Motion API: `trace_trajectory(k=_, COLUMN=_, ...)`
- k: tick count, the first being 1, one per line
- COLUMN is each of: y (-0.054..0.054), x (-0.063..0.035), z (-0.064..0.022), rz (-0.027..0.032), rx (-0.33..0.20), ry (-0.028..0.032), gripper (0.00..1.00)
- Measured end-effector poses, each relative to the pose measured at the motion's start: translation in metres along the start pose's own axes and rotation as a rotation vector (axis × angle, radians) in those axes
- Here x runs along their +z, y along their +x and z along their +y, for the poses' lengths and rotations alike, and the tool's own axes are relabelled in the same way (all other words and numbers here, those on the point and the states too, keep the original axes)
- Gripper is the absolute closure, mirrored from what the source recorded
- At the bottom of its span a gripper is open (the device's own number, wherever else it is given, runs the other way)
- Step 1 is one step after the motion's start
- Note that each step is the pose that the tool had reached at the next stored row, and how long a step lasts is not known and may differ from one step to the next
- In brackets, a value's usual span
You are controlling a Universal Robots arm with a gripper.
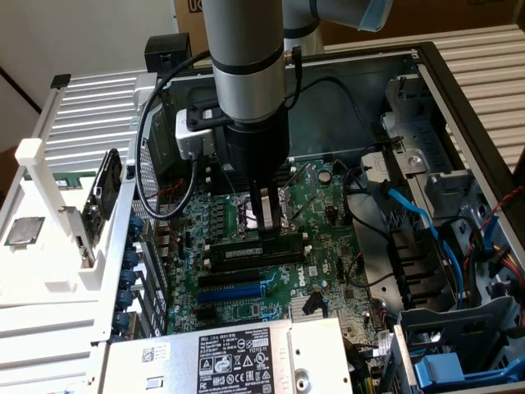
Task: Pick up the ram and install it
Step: 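Insert the ram into the slot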
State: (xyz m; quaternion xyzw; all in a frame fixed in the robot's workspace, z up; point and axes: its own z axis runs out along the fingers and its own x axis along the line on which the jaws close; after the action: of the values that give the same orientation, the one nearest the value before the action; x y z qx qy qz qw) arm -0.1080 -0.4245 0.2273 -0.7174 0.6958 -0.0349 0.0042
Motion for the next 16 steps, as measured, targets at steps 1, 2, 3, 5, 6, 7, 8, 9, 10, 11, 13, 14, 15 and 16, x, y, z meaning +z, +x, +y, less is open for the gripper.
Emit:
trace_trajectory(k=1, y=0.0, x=0.0, z=0.0, rz=0.0001, rx=0.0, ry=0.0, gripper=0.87)
trace_trajectory(k=2, y=0.0, x=0.0002, z=0.0, rz=-0.0001, rx=0.0, ry=0.0001, gripper=0.87)
trace_trajectory(k=3, y=0.0, x=0.0003, z=0.0, rz=-0.0001, rx=0.0, ry=0.0, gripper=0.87)
trace_trajectory(k=5, y=0.0, x=0.0005, z=0.0, rz=-0.0001, rx=0.0, ry=0.0001, gripper=0.87)
trace_trajectory(k=6, y=-0.0001, x=0.0009, z=0.0001, rz=-0.0003, rx=0.0, ry=0.0002, gripper=0.87)
trace_trajectory(k=7, y=-0.0001, x=0.001, z=0.0001, rz=-0.0002, rx=0.0, ry=0.0001, gripper=0.87)
trace_trajectory(k=8, y=-0.0001, x=0.0012, z=0.0, rz=-0.0001, rx=0.0, ry=0.0001, gripper=0.87)
trace_trajectory(k=9, y=-0.0001, x=0.0013, z=0.0001, rz=-0.0001, rx=0.0, ry=0.0, gripper=0.87)
trace_trajectory(k=10, y=-0.0001, x=0.0015, z=0.0001, rz=-0.0001, rx=0.0, ry=0.0, gripper=0.87)
trace_trajectory(k=11, y=-0.0001, x=0.0019, z=0.0001, rz=-0.0002, rx=0.0, ry=0.0002, gripper=0.87)
trace_trajectory(k=13, y=-0.0001, x=0.0028, z=0.0002, rz=-0.0001, rx=0.0, ry=0.0004, gripper=0.87)
trace_trajectory(k=14, y=-0.0001, x=0.003, z=0.0002, rz=0.0, rx=0.0, ry=0.0004, gripper=0.87)
trace_trajectory(k=15, y=-0.0002, x=0.0034, z=0.0002, rz=-0.0001, rx=0.0, ry=0.0006, gripper=0.87)
trace_trajectory(k=16, y=-0.0002, x=0.0038, z=0.0002, rz=-0.0001, rx=0.0, ry=0.0007, gripper=0.87)
